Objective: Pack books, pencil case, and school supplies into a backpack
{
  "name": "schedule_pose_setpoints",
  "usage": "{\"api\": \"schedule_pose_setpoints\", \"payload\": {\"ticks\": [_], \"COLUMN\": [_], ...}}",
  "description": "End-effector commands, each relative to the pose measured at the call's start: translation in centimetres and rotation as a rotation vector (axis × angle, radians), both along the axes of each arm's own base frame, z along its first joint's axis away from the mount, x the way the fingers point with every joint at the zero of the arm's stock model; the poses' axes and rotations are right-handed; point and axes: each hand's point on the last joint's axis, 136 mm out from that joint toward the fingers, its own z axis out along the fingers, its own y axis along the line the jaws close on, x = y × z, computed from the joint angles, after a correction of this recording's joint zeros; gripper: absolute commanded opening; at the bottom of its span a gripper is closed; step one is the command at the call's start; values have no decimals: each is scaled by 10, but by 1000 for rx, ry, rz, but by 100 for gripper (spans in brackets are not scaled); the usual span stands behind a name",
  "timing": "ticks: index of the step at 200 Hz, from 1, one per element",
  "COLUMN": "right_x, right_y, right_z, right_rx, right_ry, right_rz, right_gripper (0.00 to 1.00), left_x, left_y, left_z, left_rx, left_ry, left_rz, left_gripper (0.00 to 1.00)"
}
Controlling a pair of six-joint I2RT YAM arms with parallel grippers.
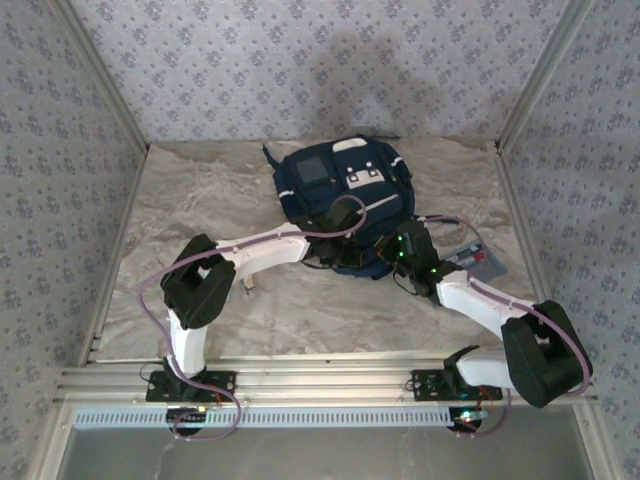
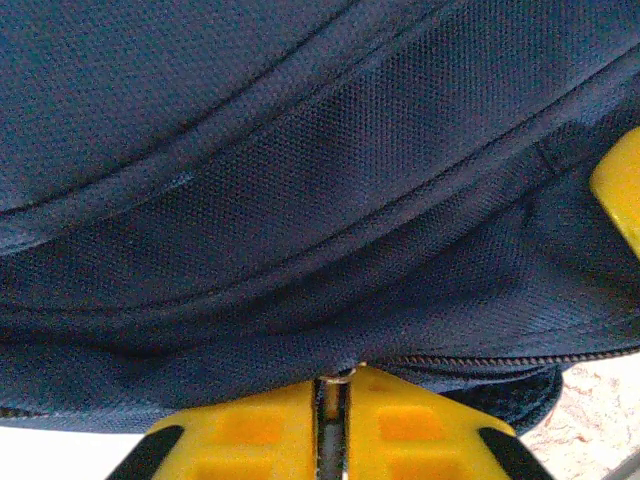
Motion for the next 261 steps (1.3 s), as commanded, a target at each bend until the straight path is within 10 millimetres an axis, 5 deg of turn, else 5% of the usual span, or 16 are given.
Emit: {"api": "schedule_pose_setpoints", "payload": {"ticks": [1,80,133,220,261], "right_x": [19,7,8,-1,-5], "right_y": [3,-43,-77,-66,-71], "right_z": [48,42,38,41,38], "right_rx": [84,-48,-37,-45,-38], "right_ry": [-164,-136,-126,-65,-40], "right_rz": [-26,-62,-114,42,60], "right_gripper": [0,0,0,0,0], "left_x": [-8,14,27,129,167], "left_y": [11,65,102,185,207], "left_z": [-11,-12,-13,-24,-19], "left_rx": [73,8,132,318,353], "left_ry": [16,41,-7,-149,-202], "left_rz": [-18,-55,-59,232,299], "left_gripper": [7,0,0,0,0]}}
